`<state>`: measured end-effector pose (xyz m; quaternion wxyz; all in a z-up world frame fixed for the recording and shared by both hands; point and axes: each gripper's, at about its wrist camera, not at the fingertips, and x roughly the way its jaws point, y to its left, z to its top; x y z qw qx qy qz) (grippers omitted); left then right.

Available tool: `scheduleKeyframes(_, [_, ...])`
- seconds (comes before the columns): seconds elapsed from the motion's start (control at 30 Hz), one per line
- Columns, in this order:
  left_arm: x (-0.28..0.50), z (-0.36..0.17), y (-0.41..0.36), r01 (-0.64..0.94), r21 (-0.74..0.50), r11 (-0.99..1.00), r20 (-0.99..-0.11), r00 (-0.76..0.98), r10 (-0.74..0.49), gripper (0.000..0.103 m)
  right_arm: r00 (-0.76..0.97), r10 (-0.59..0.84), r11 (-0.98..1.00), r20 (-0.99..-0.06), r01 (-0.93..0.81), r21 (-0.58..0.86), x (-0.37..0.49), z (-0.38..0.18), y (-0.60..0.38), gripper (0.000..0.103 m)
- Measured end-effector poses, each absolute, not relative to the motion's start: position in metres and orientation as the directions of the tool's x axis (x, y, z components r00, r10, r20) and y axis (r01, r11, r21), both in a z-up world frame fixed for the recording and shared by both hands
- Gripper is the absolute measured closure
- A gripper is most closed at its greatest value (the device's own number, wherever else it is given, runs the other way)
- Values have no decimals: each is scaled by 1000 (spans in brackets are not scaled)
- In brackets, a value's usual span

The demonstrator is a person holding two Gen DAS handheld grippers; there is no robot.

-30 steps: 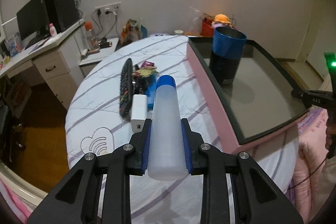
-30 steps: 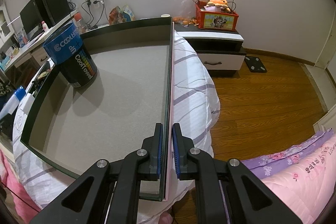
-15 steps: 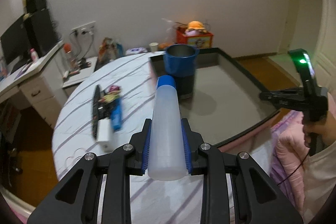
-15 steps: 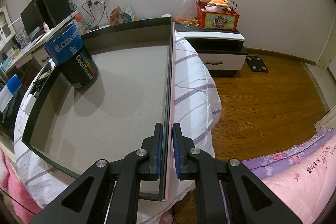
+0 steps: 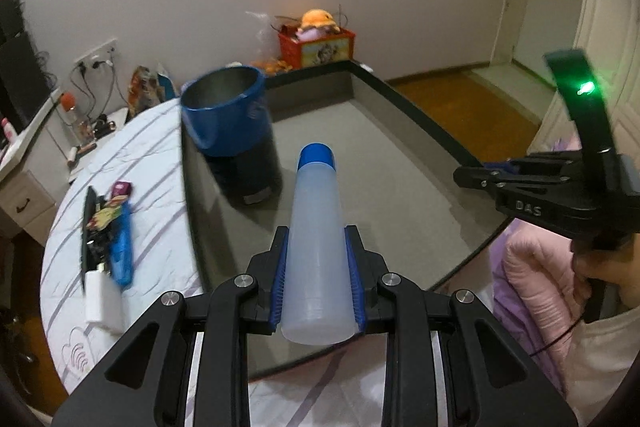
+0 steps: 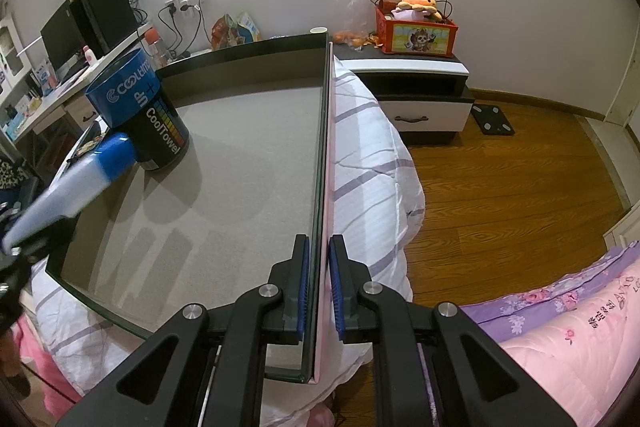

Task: Organize rigid objects
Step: 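Lower the bottle into the tray beside the cup and open the left gripper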

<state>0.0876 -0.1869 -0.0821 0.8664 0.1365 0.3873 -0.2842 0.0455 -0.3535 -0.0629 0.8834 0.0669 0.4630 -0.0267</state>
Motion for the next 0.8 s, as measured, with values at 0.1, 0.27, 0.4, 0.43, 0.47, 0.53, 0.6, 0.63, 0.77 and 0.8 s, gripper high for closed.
scheduleKeyframes(0.1, [98, -90, -196, 602, 22, 798, -767, 522, -373, 77, 568, 15, 990, -823, 107, 92, 47, -62, -355, 91])
scheduleKeyframes(0.27, [111, -102, -204, 606, 18, 795, -794, 493, -357, 77, 565, 16, 990, -825, 105, 91, 47, -62, -356, 91])
scheduleKeyframes(0.4, [115, -112, -206, 599, 11, 801, -808, 477, -345, 77, 565, 16, 990, -825, 105, 91, 48, -62, -356, 91])
scheduleKeyframes(0.43, [116, -114, -205, 593, 9, 805, -810, 477, -342, 77, 565, 15, 990, -825, 105, 91, 48, -62, -356, 91])
scheduleKeyframes(0.47, [117, -115, -204, 589, 8, 808, -810, 477, -340, 76, 565, 14, 990, -825, 105, 89, 48, -62, -356, 91])
scheduleKeyframes(0.53, [117, -116, -202, 583, 3, 813, -810, 478, -339, 76, 564, 13, 991, -826, 105, 87, 48, -62, -356, 91])
scheduleKeyframes(0.6, [117, -115, -199, 575, 5, 818, -807, 485, -336, 76, 563, 8, 991, -827, 105, 81, 48, -62, -356, 91])
scheduleKeyframes(0.63, [117, -114, -196, 568, 2, 823, -804, 491, -336, 75, 563, 7, 991, -826, 105, 80, 48, -62, -356, 91])
scheduleKeyframes(0.77, [115, -109, -188, 526, 19, 850, -788, 531, -310, 14, 562, 7, 991, -827, 104, 79, 48, -62, -356, 91])
scheduleKeyframes(0.8, [113, -106, -184, 515, 23, 857, -776, 549, -310, 13, 562, 5, 992, -827, 104, 76, 48, -62, -356, 91])
